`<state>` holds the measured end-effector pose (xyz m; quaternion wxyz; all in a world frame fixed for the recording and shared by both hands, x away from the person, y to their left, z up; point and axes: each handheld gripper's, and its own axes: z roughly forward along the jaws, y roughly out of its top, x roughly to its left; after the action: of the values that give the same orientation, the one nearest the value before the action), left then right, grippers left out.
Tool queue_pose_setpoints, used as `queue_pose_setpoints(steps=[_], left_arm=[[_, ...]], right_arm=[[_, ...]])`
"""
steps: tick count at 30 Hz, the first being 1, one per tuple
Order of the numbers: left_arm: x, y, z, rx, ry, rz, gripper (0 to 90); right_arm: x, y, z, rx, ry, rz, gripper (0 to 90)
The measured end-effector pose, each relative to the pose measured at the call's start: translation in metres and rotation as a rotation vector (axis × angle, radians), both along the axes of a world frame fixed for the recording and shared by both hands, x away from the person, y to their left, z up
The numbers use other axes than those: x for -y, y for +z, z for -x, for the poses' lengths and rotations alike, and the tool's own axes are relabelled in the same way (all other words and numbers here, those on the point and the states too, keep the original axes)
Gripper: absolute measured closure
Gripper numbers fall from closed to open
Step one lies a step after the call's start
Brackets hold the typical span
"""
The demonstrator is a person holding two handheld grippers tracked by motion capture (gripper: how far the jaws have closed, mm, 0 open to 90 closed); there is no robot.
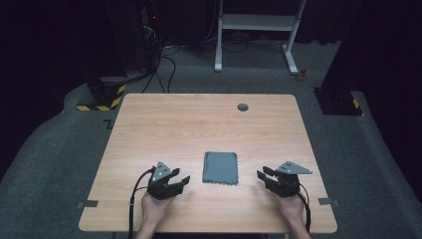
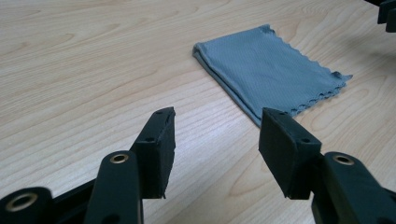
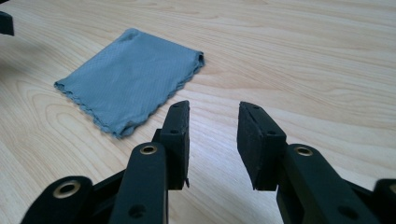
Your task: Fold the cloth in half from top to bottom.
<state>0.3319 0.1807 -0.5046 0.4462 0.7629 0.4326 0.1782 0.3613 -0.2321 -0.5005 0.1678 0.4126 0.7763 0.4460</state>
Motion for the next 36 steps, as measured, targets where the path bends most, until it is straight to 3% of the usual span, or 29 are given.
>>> queue_pose_setpoints(steps=[12,23,33,36], left_arm=[[-0.013,-0.008,0.003,-0.015,0.056,-0.024,45.4],[-0.024,-0.016,0.003,-0.038,0.095,-0.036,45.2],[-0.03,-0.02,0.0,-0.051,0.124,-0.069,45.2],[-0.031,-0.022,-0.001,-0.05,0.134,-0.107,45.1]], right_arm=[[0.018,-0.008,0.006,-0.019,-0.046,0.002,64.2],[0.031,-0.015,0.009,-0.038,-0.091,0.033,63.4],[0.032,-0.017,0.008,-0.043,-0.107,0.081,62.7],[0.033,-0.018,0.007,-0.038,-0.108,0.096,62.1]])
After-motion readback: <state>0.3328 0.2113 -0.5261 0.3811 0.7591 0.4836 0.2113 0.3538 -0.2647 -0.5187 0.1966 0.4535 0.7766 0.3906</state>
